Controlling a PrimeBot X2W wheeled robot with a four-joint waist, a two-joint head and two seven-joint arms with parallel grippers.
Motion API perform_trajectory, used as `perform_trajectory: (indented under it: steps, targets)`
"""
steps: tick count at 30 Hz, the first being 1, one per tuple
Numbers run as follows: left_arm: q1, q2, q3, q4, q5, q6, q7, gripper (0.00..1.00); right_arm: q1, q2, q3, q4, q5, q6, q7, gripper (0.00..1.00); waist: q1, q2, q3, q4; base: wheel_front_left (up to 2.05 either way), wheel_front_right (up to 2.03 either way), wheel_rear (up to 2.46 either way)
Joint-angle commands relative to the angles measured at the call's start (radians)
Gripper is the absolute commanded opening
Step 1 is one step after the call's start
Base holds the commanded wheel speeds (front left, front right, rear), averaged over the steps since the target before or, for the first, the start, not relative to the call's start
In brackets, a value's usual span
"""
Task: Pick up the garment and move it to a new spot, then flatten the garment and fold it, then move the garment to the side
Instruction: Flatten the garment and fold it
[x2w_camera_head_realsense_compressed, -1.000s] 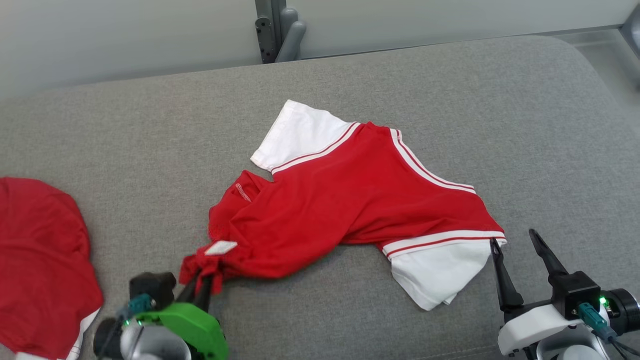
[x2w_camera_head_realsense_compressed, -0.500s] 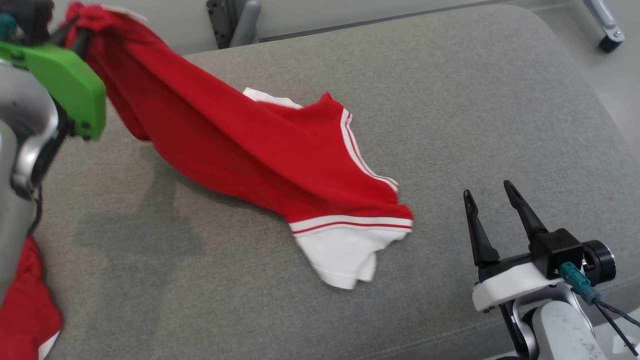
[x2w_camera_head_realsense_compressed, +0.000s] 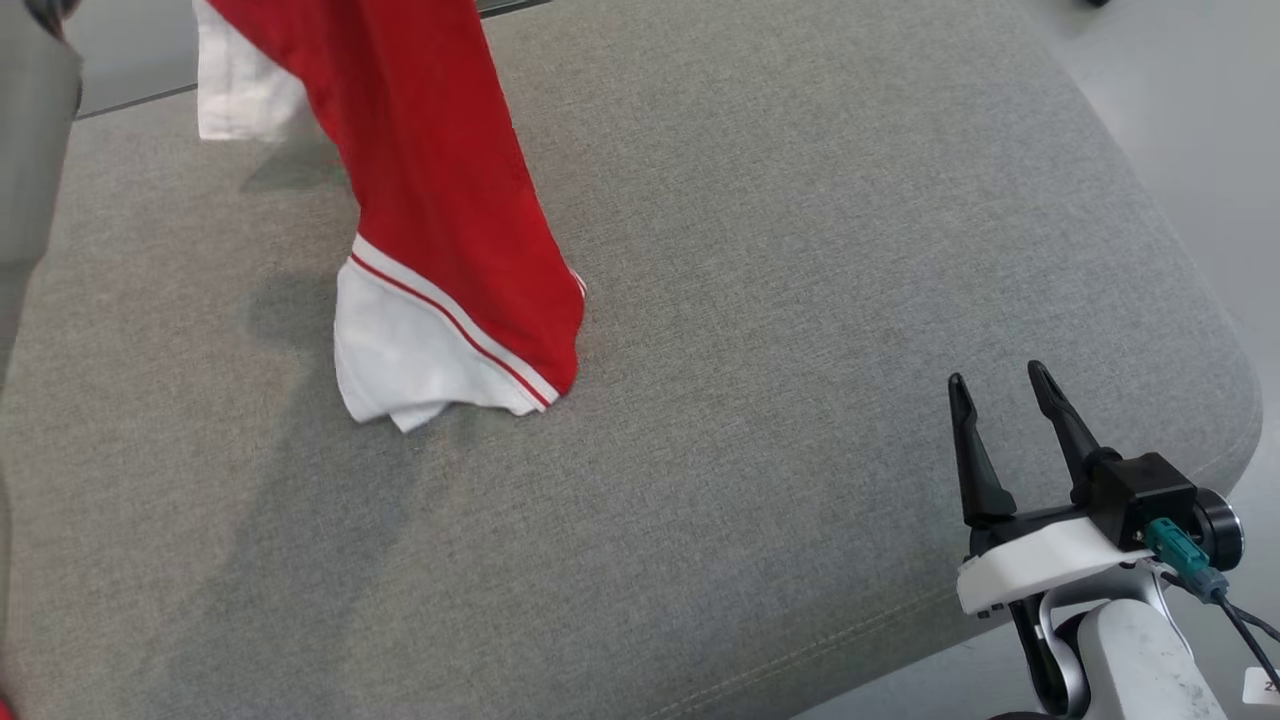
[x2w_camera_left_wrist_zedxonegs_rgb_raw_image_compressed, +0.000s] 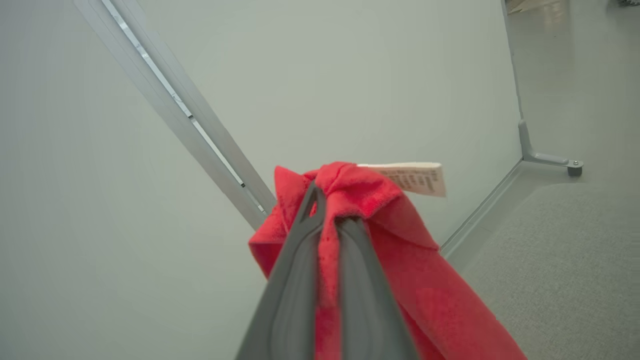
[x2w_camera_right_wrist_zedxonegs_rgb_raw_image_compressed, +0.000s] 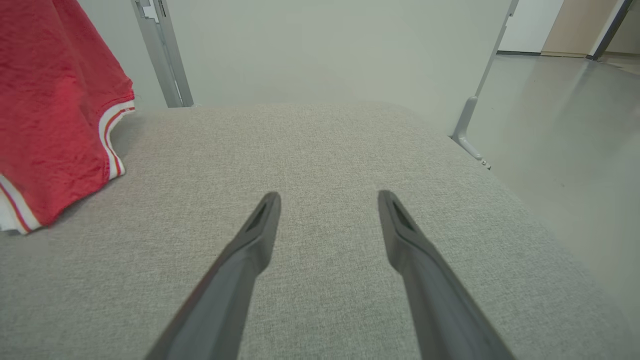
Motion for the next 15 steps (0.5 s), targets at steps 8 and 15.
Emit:
perform_trajectory:
  steps: [8,15]
  targets:
    - [-0.122,-0.089,-0.024,0.072,-0.038,-0.009,-0.161,0.0,-0.014,0.0,-0.014,-0.004,-0.008,-0.001,-0.003,1.0,-0.0001,-0.0001,-0.024,0.009,0.0,0.0,0.0]
    - [0.076,-0.064,-0.063,-0.047,-0.111,-0.005,-0.222,0.0,0.034,0.0,-0.029,0.0,-0.029,-0.001,-0.003,1.0,-0.0001,-0.0001,-0.051,0.058,0.0,0.0,0.0]
